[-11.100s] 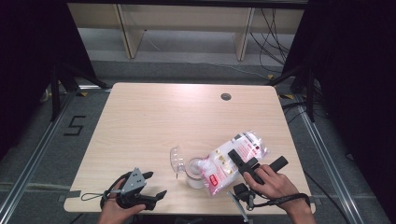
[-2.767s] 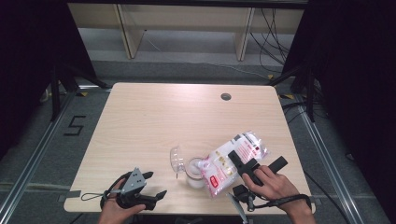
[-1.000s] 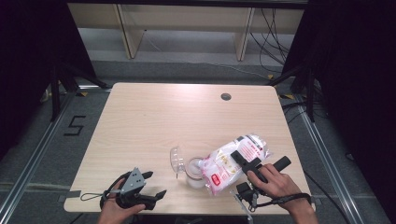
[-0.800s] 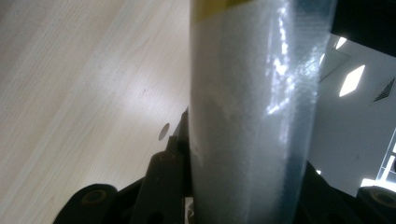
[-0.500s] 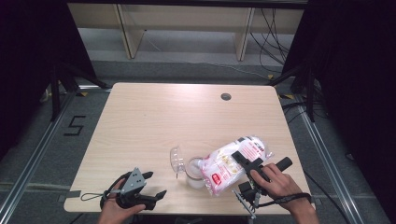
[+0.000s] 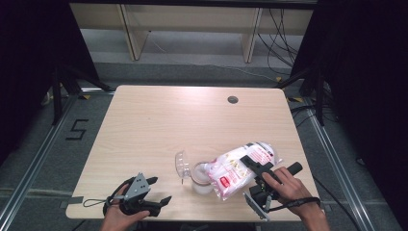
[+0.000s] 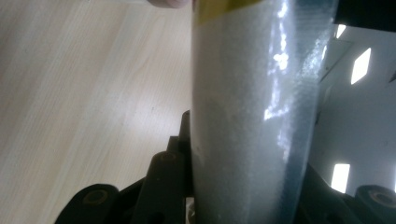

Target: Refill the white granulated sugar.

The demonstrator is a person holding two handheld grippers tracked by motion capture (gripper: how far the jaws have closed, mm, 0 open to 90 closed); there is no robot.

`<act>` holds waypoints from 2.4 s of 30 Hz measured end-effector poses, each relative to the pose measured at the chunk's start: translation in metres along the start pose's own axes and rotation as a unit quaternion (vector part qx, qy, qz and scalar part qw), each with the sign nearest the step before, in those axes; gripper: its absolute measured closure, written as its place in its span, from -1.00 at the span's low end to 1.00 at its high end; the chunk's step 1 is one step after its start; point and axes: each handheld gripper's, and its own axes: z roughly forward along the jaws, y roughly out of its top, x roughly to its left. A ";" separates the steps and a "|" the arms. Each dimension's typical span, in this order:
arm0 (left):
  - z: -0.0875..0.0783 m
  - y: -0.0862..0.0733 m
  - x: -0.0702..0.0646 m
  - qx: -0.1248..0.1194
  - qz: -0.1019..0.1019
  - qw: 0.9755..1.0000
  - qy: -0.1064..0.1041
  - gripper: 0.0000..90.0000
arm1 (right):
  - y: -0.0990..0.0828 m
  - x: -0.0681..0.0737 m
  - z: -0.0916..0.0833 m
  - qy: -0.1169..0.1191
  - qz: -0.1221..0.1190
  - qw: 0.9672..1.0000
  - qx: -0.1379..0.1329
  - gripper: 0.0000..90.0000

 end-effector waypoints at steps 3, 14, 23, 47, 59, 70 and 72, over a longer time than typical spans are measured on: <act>0.000 0.000 0.000 0.000 -0.001 1.000 0.000 -0.57 | -0.005 -0.001 -0.001 -0.002 0.022 1.000 -0.009 0.66; 0.000 0.000 0.000 -0.002 -0.001 1.000 -0.001 -0.57 | -0.016 0.011 0.009 0.018 0.103 0.994 -0.024 0.67; 0.000 0.000 0.000 0.001 0.000 1.000 -0.001 -0.57 | -0.025 0.020 0.017 0.036 0.182 0.981 -0.049 0.68; 0.000 0.000 0.001 0.007 0.009 1.000 0.000 -0.57 | -0.052 0.049 0.032 0.065 0.443 0.889 -0.094 0.70; 0.001 -0.001 0.000 0.002 -0.006 1.000 0.003 -0.57 | -0.063 0.054 0.035 0.061 0.557 0.823 -0.088 0.70; 0.001 -0.001 0.002 0.004 -0.001 1.000 0.004 -0.57 | -0.066 0.059 0.022 0.050 0.638 0.767 -0.051 0.68; 0.001 -0.001 0.002 0.004 0.003 1.000 0.004 -0.57 | -0.067 0.060 0.020 0.045 0.649 0.758 -0.048 0.68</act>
